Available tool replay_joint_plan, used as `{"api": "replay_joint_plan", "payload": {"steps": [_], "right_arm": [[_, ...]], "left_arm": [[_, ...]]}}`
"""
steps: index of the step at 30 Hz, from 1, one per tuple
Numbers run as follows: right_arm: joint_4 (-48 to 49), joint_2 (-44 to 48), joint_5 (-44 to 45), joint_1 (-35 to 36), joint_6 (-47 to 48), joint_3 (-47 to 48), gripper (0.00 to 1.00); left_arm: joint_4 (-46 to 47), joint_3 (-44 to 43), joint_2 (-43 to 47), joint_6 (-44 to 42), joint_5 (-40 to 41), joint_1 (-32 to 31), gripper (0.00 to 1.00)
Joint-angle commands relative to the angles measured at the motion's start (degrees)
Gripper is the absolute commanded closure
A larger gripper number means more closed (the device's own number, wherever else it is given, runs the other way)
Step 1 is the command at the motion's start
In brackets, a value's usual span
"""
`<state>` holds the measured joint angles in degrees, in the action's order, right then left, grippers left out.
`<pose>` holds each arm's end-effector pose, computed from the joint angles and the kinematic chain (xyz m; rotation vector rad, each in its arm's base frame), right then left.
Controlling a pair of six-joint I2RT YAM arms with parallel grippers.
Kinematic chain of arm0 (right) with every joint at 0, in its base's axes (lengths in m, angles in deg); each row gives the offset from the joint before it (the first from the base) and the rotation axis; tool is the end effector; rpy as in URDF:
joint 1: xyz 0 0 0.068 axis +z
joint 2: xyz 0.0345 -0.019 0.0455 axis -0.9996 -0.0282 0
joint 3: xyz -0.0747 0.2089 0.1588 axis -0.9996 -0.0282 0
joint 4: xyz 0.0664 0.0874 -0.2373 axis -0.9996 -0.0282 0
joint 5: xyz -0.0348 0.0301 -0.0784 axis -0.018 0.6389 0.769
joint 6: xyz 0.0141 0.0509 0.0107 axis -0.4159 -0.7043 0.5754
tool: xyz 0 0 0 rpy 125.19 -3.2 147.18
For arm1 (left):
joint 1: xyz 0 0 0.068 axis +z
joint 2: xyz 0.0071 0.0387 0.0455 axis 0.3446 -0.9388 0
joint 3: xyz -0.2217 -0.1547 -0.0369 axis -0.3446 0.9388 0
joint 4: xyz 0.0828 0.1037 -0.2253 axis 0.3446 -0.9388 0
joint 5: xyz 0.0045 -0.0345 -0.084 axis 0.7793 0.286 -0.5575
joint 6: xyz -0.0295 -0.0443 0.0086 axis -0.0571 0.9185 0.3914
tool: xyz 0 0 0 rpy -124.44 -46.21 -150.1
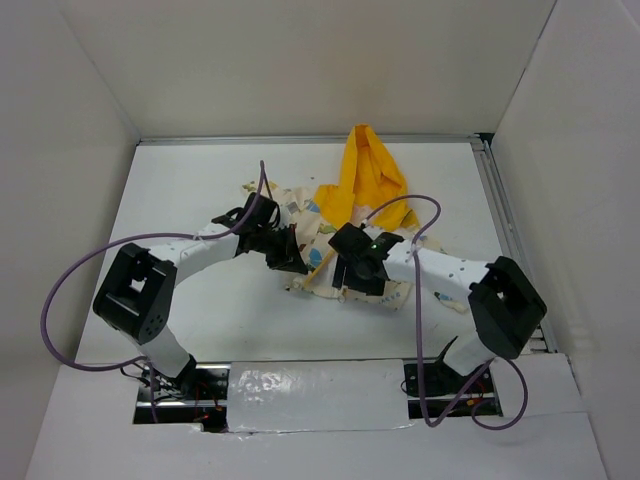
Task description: Zip up the jacket
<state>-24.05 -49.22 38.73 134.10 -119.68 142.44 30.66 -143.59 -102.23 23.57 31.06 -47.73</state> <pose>0.2006 0.1945 0.2021 0.2387 2.7446 0.1472 0.2911 -0.1727 0.2004 0.0117 2.6608 -1.1094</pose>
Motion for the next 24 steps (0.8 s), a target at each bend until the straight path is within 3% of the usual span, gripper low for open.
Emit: {"api": "replay_joint_plan", "payload": {"steps": [1,2,11,17,24], "right_arm": [[4.97,-2.04,2.91,-1.32,-4.15,0.39,0.25],[6.02,-2.40,3.61,-1.50,-4.25,0.39,0.31],[6.21,-8.90,4.15,-1.95,-5.48,0.75,0.34],[7.27,-9.26,4.49,-1.68,-6.97,-1.01,0.57],[10.33,-7.07,3.44,-1.24,-5.48,-3.12,0.52]], "left_arm": [[1.33,-0.01,2.17,0.02,-1.80,-0.64,1.00],[1.42,-0.01,2.17,0.01,-1.89,-0.64,1.00],[1.60,-0.19,2.08,0.19,-2.33,-1.61,1.00],[1.51,-0.54,2.35,0.10,-2.24,-1.96,1.00],[1.42,-0.72,2.35,-0.25,-2.24,-1.96,1.00]]}}
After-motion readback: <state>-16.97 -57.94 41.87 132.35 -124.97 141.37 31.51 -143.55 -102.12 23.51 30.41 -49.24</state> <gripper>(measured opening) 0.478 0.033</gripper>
